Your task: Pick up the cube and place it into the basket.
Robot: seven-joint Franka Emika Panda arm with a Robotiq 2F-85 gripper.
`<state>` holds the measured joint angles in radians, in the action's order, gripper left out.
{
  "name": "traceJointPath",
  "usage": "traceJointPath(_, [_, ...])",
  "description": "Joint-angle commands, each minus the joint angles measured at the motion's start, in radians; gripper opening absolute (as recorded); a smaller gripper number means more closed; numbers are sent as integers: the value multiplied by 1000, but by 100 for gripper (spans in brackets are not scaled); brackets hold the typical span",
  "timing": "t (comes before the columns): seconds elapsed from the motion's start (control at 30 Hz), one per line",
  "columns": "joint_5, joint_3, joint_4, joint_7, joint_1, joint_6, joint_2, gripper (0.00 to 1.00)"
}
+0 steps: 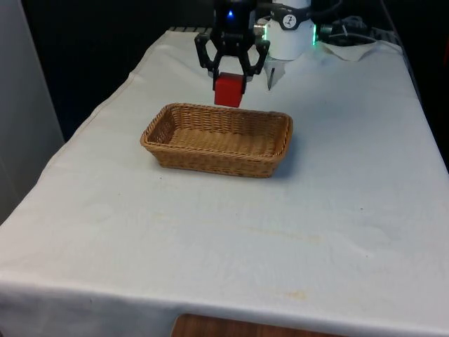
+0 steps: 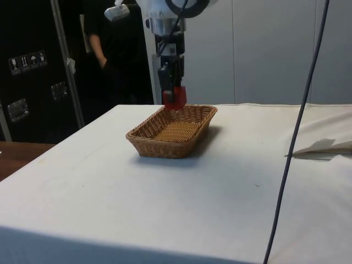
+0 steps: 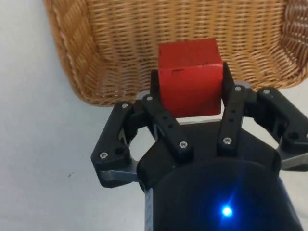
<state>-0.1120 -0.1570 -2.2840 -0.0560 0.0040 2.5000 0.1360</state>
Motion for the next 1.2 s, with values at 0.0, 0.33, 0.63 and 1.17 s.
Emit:
traceJointPath(0.0, [9,-2,3,-16,-4,1,1,2])
traceJointPath(0.33, [41,-40,14,-74,-10,8,23,2])
traceJointPath(0.63, [108,-67,44,-146,-10,14,57,2])
traceJointPath(1.17, [272,-68,83,-264,-11,22,143,2])
